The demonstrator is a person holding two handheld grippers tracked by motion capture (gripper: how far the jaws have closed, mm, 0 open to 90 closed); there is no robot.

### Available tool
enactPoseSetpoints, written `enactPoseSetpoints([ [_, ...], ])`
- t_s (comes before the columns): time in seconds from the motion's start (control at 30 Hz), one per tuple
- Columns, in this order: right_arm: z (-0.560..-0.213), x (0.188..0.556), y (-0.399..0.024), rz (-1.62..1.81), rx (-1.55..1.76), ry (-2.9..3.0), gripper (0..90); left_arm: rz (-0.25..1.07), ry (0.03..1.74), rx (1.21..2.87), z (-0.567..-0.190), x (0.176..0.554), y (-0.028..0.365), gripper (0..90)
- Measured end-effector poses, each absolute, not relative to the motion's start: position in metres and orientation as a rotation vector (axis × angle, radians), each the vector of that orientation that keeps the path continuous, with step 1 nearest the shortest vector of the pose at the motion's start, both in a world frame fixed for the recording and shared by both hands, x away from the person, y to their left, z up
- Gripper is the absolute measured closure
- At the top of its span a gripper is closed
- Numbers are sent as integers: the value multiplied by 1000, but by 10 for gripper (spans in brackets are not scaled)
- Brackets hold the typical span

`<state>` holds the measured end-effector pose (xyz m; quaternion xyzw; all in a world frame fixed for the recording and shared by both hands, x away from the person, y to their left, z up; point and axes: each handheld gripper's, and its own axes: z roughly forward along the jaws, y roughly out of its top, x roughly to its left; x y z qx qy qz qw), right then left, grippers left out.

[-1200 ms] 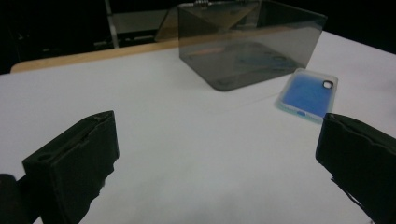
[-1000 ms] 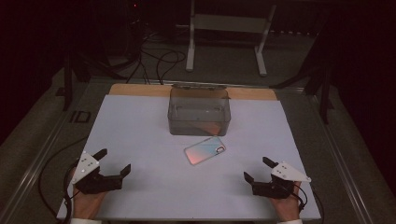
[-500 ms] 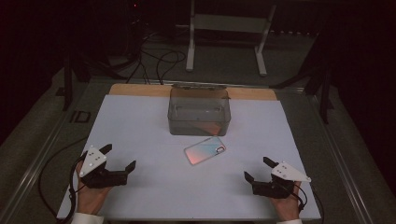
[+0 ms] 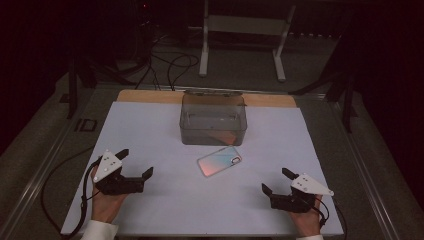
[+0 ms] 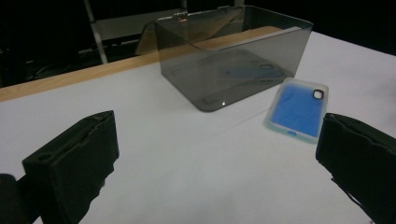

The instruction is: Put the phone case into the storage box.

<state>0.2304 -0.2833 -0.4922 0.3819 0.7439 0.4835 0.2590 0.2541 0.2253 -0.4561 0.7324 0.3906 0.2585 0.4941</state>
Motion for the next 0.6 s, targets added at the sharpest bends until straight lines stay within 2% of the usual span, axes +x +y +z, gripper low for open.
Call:
enactPoseSetpoints([
  [0.6, -493, 231, -283, 1304, 1035, 2021, 90, 579, 936, 1821, -457, 274, 209, 3],
])
